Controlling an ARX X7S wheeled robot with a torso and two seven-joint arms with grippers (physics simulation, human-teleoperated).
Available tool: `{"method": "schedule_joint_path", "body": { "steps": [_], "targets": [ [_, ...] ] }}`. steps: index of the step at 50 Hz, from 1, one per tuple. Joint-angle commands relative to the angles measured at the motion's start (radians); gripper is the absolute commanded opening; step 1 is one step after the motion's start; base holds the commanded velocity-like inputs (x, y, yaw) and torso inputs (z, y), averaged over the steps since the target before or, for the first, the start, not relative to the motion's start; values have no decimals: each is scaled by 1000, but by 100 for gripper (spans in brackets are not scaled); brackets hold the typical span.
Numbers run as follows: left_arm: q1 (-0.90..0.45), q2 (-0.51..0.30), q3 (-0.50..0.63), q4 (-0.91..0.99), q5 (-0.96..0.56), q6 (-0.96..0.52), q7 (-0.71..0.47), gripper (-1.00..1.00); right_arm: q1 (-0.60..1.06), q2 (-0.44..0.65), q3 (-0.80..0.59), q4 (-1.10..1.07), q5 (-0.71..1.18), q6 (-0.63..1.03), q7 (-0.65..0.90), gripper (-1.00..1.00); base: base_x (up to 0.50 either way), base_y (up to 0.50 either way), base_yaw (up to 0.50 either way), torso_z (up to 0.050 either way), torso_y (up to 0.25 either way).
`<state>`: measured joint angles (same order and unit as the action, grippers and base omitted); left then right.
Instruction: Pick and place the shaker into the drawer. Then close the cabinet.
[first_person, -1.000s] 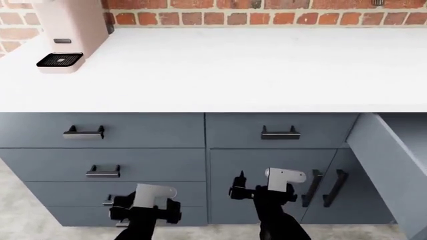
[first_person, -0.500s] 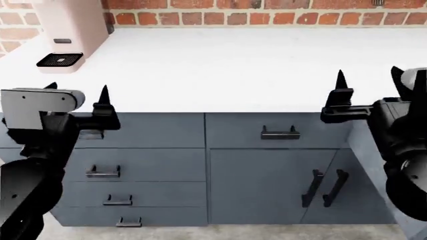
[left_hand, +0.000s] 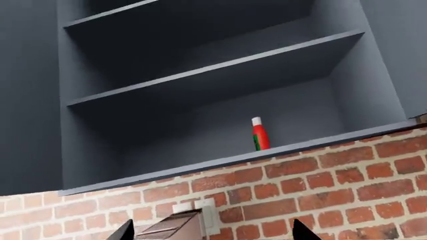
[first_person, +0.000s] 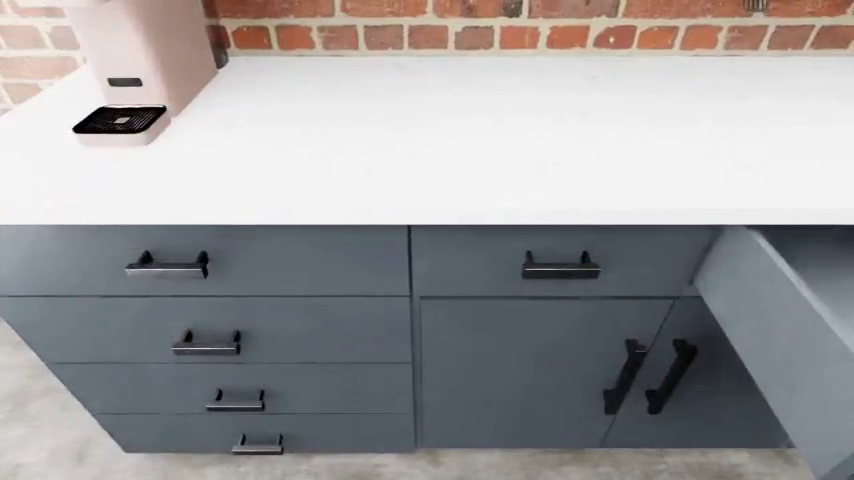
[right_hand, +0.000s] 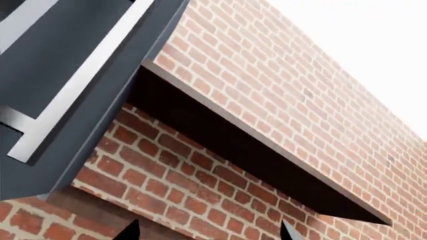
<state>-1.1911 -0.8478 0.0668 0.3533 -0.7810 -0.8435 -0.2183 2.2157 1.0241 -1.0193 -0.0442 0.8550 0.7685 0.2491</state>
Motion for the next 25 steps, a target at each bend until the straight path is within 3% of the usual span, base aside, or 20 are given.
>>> {"method": "schedule_joint_path", "body": {
  "steps": [1,16,25],
  "targets": [
    [-125,-43,-16,2,-30,-67,-7,100,133,-186,207,164,-352,183,-304,100,238,-43,0,0,0],
    [-102,-69,-92,51,-80,-89,-46,100,124,-231,302,119,-438,240,-346,100,480,-162,0,0,0],
    [-99,-73,-119,91,-121,-112,-60,100,130,-278,305,107,-513,249,-412,100,500,-11,0,0,0]
  ]
}}
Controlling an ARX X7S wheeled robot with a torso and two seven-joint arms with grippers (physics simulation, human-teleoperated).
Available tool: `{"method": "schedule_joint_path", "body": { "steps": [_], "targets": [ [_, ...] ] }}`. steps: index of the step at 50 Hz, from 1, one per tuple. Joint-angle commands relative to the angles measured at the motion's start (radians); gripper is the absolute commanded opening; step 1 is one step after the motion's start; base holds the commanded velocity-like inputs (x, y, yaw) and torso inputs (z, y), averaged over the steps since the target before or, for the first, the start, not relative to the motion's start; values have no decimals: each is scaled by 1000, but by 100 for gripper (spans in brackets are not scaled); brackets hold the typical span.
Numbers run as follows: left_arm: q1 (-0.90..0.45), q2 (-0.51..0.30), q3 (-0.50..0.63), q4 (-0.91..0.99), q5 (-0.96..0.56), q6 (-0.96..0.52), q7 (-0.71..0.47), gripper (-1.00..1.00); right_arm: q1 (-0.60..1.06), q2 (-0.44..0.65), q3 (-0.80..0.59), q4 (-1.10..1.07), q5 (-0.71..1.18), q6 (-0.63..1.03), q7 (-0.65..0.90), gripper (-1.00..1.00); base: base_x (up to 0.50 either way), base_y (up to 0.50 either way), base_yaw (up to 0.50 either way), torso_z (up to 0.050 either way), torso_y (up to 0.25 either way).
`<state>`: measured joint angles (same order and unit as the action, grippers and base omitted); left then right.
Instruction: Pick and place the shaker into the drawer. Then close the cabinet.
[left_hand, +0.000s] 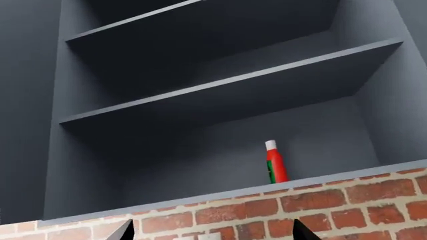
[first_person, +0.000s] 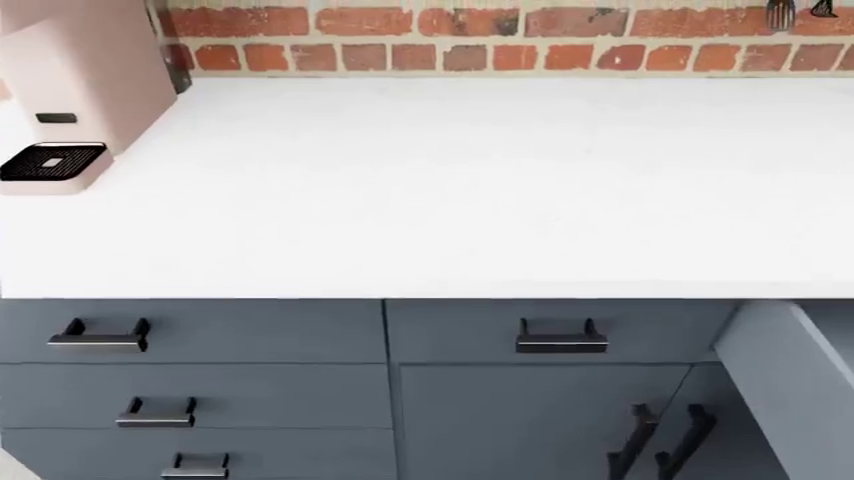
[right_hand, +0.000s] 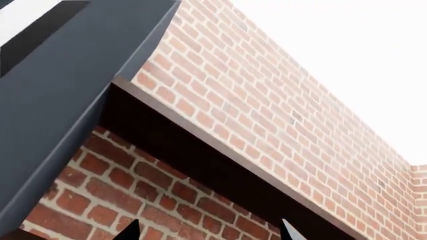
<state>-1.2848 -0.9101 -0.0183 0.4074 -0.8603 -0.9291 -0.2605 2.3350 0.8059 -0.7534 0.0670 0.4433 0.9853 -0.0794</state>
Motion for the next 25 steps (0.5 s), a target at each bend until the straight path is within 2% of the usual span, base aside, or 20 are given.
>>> {"method": "schedule_joint_path", "body": {
  "steps": [1,25],
  "targets": [
    [0,-12,-38,42,-47,-27,-18,100,9,-63,39,-6,-110,32,-89,100,500,0,0,0,0],
    [36,-7,-70,94,-96,-34,-34,100,-22,-74,42,-31,-197,50,-162,100,500,25,0,0,1]
  ]
}}
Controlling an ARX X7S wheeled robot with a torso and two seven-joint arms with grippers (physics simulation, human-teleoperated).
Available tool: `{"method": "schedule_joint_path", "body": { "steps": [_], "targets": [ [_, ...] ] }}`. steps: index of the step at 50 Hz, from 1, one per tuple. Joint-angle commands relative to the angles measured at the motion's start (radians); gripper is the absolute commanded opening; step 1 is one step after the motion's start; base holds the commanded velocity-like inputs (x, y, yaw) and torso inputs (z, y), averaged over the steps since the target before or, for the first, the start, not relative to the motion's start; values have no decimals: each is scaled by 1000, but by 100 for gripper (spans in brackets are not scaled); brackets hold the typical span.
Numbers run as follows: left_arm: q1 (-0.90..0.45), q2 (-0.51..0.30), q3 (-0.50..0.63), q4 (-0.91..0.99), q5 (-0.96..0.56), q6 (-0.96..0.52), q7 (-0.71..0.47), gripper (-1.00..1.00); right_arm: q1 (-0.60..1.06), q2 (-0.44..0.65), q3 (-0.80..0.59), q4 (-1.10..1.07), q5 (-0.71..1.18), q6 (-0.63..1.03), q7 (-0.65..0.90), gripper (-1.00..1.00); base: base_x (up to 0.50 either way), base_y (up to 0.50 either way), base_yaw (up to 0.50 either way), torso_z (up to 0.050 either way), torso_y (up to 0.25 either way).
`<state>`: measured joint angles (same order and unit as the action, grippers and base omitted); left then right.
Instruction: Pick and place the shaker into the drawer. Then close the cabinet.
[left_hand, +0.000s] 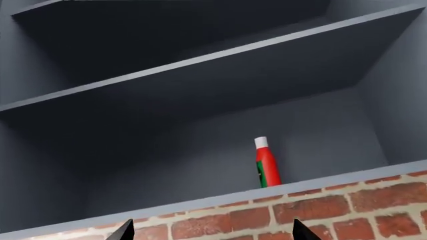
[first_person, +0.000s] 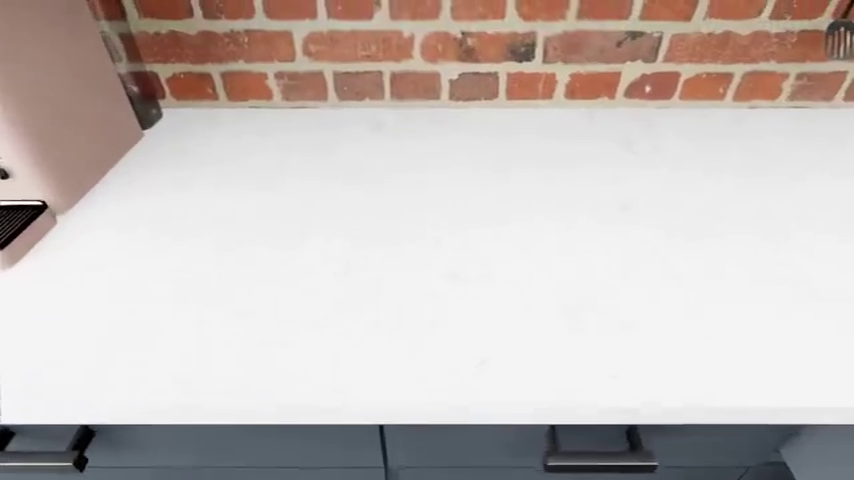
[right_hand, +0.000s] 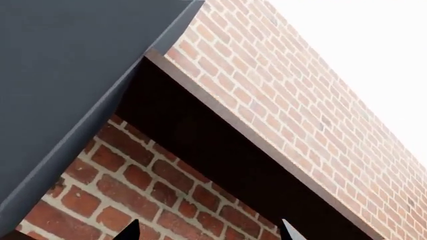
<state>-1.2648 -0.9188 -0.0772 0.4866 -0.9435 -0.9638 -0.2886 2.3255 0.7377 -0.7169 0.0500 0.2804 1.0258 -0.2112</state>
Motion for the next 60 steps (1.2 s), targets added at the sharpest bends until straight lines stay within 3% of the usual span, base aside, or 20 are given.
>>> {"method": "schedule_joint_path", "body": {
  "steps": [1,20,38,40,46,60],
  "targets": [
    [19,2,-14,17,-15,1,-6,100,-14,-6,4,-16,-37,10,-32,100,500,35,0,0,0],
    [28,4,-22,37,-37,-6,-18,100,-25,-9,24,-37,-68,18,-49,100,491,75,0,0,2],
    [78,10,-39,56,-54,-2,-27,100,-10,-26,68,-55,-94,32,-30,100,20,56,0,0,1],
    [77,10,-43,59,-62,-6,-32,100,26,-48,67,-56,-133,19,-39,100,0,0,0,0,0],
    [125,27,-126,120,-154,-34,-100,100,29,-245,219,-92,-472,-29,-313,100,0,0,0,0,0],
    [419,64,-375,286,-349,-59,-211,100,-61,-424,177,16,-474,-151,-320,100,0,1,2,0,2]
  ]
}}
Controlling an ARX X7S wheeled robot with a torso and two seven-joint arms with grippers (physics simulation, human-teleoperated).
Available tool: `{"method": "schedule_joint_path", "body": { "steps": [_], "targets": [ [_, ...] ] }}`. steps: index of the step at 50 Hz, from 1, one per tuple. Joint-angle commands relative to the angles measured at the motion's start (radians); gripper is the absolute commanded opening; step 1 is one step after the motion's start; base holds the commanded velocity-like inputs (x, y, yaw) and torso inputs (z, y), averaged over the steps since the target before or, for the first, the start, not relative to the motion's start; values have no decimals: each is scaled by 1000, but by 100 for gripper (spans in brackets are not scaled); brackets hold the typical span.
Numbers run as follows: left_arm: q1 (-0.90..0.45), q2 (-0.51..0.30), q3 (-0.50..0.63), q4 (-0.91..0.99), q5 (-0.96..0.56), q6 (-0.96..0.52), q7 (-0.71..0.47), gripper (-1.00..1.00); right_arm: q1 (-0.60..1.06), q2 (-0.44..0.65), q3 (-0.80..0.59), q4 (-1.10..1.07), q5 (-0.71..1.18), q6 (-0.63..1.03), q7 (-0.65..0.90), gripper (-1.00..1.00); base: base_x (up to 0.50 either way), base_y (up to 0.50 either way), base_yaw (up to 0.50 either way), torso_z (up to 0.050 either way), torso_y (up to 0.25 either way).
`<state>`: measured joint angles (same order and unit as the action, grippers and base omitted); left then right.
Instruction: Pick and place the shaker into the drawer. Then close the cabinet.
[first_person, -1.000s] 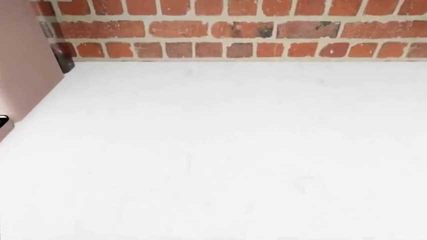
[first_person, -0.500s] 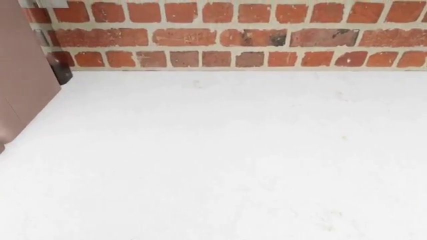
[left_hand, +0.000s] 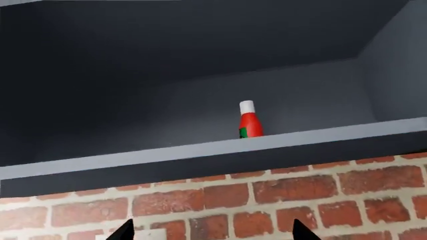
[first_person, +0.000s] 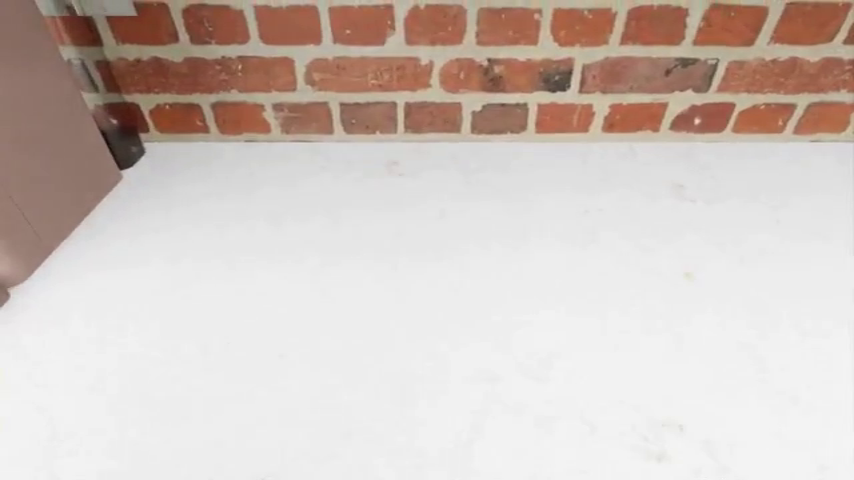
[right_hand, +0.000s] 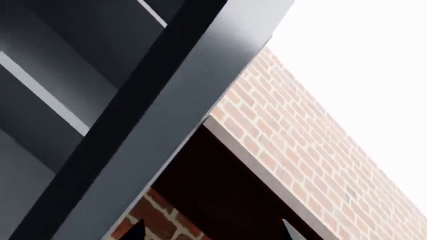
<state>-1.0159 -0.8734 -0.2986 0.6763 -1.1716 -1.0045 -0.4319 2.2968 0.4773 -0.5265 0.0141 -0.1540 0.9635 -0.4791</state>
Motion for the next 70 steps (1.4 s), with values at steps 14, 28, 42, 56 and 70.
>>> {"method": "schedule_joint_path", "body": {
  "steps": [14,28,42,56,70],
  "targets": [
    [301,42,-267,157,-196,-23,-95,100,-9,-300,-117,631,28,-424,-127,100,0,2,2,0,0],
    [476,75,-422,224,-287,-29,-115,100,59,-477,-463,1271,274,-775,21,100,5,2,3,1,0],
    [665,118,-610,294,-384,-39,-128,100,-12,-477,-914,1287,608,-767,88,100,3,1,2,0,0],
    [781,87,-794,296,-437,-57,-130,100,-23,-477,-915,1289,596,-764,88,100,19,4,8,0,0],
    [634,83,-580,261,-382,-21,-158,100,37,-472,-315,1295,535,-698,277,100,24,8,13,3,0]
  ]
}}
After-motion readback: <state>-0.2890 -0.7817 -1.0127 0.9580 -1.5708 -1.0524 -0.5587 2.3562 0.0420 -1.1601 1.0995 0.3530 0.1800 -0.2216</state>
